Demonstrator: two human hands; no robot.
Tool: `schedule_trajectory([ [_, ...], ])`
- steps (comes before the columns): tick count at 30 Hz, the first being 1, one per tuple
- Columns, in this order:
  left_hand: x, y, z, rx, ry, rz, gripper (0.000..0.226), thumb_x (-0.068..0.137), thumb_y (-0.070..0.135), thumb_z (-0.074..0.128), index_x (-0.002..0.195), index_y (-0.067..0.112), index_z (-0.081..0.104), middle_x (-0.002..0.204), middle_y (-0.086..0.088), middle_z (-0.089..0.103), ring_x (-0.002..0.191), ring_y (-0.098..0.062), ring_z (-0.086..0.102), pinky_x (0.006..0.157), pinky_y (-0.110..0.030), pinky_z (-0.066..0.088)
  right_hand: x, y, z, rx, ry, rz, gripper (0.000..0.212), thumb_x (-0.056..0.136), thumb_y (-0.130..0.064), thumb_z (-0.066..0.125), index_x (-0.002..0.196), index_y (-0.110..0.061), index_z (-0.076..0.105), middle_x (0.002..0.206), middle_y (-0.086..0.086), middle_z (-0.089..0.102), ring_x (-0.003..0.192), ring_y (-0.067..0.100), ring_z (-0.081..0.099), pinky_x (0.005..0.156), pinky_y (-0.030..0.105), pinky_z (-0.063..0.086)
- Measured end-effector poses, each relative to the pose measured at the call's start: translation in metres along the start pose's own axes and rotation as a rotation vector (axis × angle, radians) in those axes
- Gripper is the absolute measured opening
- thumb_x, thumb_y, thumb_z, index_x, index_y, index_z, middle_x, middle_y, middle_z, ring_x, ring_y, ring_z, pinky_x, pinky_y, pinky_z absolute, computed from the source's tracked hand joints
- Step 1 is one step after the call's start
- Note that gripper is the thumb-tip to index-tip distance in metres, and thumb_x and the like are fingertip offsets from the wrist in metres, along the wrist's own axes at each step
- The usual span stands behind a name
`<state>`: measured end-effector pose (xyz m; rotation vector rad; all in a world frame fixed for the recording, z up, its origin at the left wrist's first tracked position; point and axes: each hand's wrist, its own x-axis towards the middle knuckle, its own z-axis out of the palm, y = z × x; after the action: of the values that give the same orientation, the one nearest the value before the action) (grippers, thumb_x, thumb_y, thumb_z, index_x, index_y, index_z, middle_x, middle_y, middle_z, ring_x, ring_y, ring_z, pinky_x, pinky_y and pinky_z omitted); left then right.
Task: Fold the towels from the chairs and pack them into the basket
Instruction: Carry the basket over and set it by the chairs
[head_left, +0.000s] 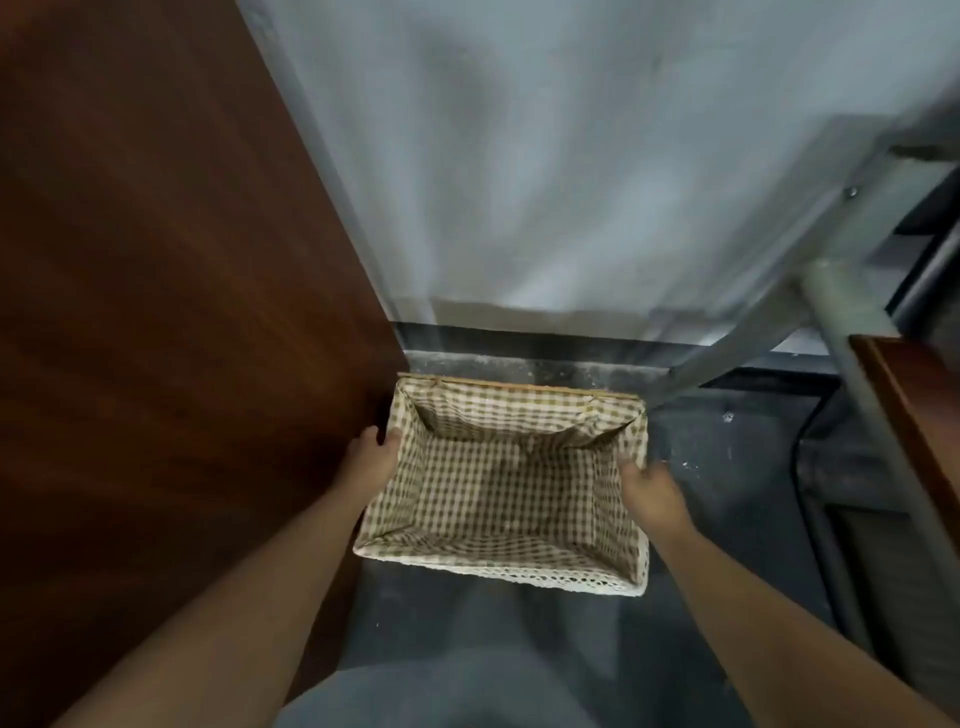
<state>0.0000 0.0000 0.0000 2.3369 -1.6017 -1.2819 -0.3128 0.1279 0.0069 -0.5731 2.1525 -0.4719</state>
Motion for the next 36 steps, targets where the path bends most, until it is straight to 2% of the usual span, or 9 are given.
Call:
schedule_trajectory([
  [2, 0.012, -0.006, 0.011, -0.052, -0.041, -0.052, 0.058, 0.106, 0.047, 0.029, 0.144, 0.007, 0.046, 0.129, -0.011, 0.058, 0.113, -0.027, 0.058, 0.098, -0.037, 0.041, 0.010, 0.007, 0.014, 0.056, 0.028, 0.003, 0.057, 0.108, -0.039, 0.032, 0.145, 0.005, 0.035, 0.129, 0.029, 0.056, 0.110, 0.039, 0.057, 0.087, 0.040, 0.043],
  [5, 0.031, -0.016, 0.026, -0.170, -0.019, -0.119, 0.056, 0.108, 0.042, 0.028, 0.135, 0.002, 0.055, 0.098, -0.007, 0.060, 0.081, -0.020, 0.057, 0.075, -0.032, 0.040, 0.030, 0.023, 0.032, 0.152, 0.083, 0.063, 0.051, 0.110, -0.032, 0.024, 0.131, 0.007, 0.049, 0.091, 0.020, 0.058, 0.076, 0.027, 0.054, 0.070, 0.034, 0.042],
  [10, 0.019, -0.025, 0.021, -0.146, 0.070, -0.066, 0.046, 0.108, 0.035, 0.030, 0.126, 0.003, 0.059, 0.118, -0.014, 0.061, 0.097, -0.027, 0.057, 0.080, -0.034, 0.041, 0.019, 0.022, 0.025, 0.217, 0.130, 0.078, 0.045, 0.109, -0.029, 0.028, 0.124, 0.002, 0.057, 0.112, 0.019, 0.061, 0.088, 0.030, 0.058, 0.076, 0.038, 0.049],
  [13, -0.013, -0.016, -0.002, -0.183, 0.103, -0.078, 0.048, 0.107, 0.039, 0.031, 0.124, 0.006, 0.060, 0.108, -0.010, 0.062, 0.093, -0.027, 0.059, 0.078, -0.036, 0.045, -0.014, 0.007, 0.001, 0.263, 0.135, 0.102, 0.043, 0.108, -0.027, 0.031, 0.112, 0.001, 0.064, 0.110, 0.020, 0.066, 0.098, 0.036, 0.063, 0.092, 0.051, 0.054],
  [16, -0.059, 0.005, -0.037, -0.148, 0.102, -0.121, 0.049, 0.107, 0.040, 0.030, 0.132, 0.008, 0.057, 0.127, -0.012, 0.059, 0.113, -0.033, 0.058, 0.089, -0.039, 0.047, -0.063, -0.014, -0.031, 0.290, 0.106, 0.169, 0.042, 0.108, -0.027, 0.031, 0.110, -0.001, 0.064, 0.106, 0.016, 0.066, 0.097, 0.034, 0.063, 0.092, 0.050, 0.054],
  [26, -0.257, 0.098, -0.200, -0.122, 0.074, -0.069, 0.050, 0.107, 0.037, 0.030, 0.124, 0.000, 0.058, 0.118, -0.020, 0.063, 0.104, -0.036, 0.060, 0.089, -0.041, 0.048, -0.282, -0.117, -0.193, 0.292, 0.090, 0.218, 0.044, 0.109, -0.031, 0.031, 0.115, -0.003, 0.063, 0.099, 0.013, 0.066, 0.092, 0.033, 0.063, 0.091, 0.051, 0.054],
  [29, -0.322, 0.131, -0.253, -0.088, 0.063, -0.013, 0.050, 0.108, 0.036, 0.029, 0.125, -0.001, 0.058, 0.118, -0.019, 0.063, 0.104, -0.035, 0.060, 0.085, -0.039, 0.047, -0.351, -0.140, -0.246, 0.350, 0.107, 0.200, 0.044, 0.108, -0.029, 0.033, 0.121, 0.002, 0.061, 0.098, 0.022, 0.062, 0.106, 0.041, 0.061, 0.097, 0.053, 0.051],
  [32, -0.378, 0.160, -0.295, -0.107, 0.045, 0.015, 0.050, 0.107, 0.039, 0.030, 0.122, 0.001, 0.059, 0.110, -0.018, 0.065, 0.095, -0.034, 0.062, 0.083, -0.043, 0.051, -0.406, -0.151, -0.290, 0.427, 0.131, 0.173, 0.043, 0.106, -0.031, 0.035, 0.111, -0.003, 0.068, 0.105, 0.029, 0.065, 0.094, 0.040, 0.066, 0.086, 0.046, 0.056],
  [36, -0.440, 0.195, -0.327, -0.116, 0.035, 0.093, 0.053, 0.107, 0.039, 0.030, 0.114, -0.003, 0.061, 0.109, -0.026, 0.064, 0.096, -0.041, 0.063, 0.073, -0.043, 0.050, -0.463, -0.155, -0.343, 0.488, 0.177, 0.125, 0.041, 0.105, -0.026, 0.037, 0.094, 0.001, 0.066, 0.090, 0.018, 0.066, 0.075, 0.027, 0.057, 0.067, 0.036, 0.043],
])
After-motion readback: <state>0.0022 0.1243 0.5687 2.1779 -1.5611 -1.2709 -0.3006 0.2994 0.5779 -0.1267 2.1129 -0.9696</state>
